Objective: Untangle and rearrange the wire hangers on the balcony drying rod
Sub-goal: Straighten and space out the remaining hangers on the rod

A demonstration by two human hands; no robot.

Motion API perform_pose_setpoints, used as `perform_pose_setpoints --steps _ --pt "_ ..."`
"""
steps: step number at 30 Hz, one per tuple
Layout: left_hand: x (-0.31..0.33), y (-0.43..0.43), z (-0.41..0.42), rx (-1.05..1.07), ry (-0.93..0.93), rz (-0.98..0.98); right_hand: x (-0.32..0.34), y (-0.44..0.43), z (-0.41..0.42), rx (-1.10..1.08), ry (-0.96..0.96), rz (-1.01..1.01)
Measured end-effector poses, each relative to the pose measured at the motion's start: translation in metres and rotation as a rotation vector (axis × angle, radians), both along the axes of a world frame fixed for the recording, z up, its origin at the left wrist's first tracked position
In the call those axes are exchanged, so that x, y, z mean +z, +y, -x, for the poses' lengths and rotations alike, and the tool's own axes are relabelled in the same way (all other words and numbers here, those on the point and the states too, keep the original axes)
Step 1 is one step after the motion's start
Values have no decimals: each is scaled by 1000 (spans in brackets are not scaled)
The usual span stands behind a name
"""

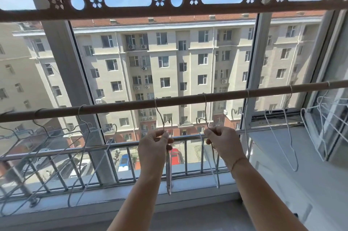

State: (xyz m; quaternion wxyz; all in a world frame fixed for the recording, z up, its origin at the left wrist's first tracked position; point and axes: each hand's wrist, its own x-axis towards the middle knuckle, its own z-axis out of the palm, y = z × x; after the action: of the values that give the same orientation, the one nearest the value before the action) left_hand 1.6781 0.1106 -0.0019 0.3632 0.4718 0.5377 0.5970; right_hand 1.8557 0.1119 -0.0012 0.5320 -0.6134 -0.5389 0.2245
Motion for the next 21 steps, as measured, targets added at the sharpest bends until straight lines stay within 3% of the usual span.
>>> perform_pose_setpoints --steps 6,10,13,21 --pt "-4 -5 7 58 54 -20 7 -7 0 -20 -51 -35" --pt "-5 -19 27 139 73 -63 19 -19 17 -79 -124 -200" --pt "-3 -29 51 193 98 -93 30 -31 48 18 -119 -286" --pt "11 -51 164 409 208 -233 35 -50 176 361 -65 -261"
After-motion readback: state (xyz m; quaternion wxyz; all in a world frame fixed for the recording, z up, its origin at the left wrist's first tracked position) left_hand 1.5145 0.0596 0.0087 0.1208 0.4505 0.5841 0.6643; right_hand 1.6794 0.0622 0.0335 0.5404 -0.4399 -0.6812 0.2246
